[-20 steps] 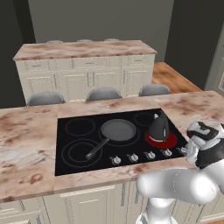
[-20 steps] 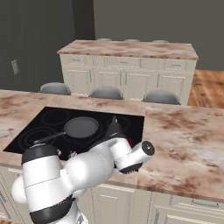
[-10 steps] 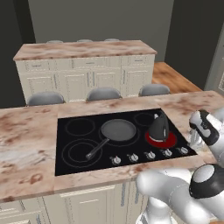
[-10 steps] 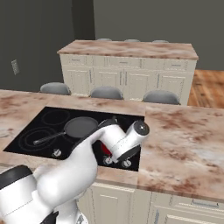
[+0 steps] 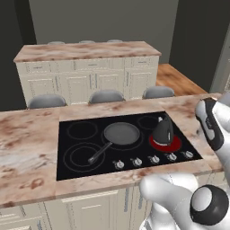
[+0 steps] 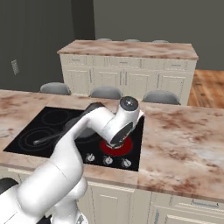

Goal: Pick the kettle from the counter and place it on a stove burner. Then turn the burner on.

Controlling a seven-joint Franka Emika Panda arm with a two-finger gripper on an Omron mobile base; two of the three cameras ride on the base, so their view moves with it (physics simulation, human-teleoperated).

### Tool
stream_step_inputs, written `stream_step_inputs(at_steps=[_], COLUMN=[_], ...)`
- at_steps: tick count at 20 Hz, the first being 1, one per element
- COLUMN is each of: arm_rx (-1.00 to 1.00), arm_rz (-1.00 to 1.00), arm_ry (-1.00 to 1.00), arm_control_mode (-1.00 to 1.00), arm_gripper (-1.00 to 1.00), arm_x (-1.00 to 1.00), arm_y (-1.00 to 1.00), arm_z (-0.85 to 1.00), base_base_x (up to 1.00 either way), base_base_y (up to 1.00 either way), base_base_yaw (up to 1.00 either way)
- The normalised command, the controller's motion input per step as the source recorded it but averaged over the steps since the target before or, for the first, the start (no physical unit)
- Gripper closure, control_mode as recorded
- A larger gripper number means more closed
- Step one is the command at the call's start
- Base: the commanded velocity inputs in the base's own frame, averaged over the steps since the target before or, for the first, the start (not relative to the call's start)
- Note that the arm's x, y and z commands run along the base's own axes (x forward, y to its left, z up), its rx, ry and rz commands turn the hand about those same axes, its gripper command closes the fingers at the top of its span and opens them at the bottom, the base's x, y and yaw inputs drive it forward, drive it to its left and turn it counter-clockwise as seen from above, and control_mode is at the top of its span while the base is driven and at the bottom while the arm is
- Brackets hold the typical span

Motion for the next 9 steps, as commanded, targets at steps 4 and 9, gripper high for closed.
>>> stream_step_inputs(at_steps=[4, 9], arm_rx=[-0.01, 0.00], arm_rz=[-0.04, -0.08], arm_ry=[-0.14, -0.31], arm_control_mode=[-1.00, -1.00], arm_gripper=[-1.00, -1.00], arm_x=[-0.44, -0.68], arm_y=[-0.33, -0.36], arm_z=[0.93, 0.43], base_base_x=[0.00, 0.00], base_base_y=[0.00, 0.00], base_base_yaw=[0.00, 0.00])
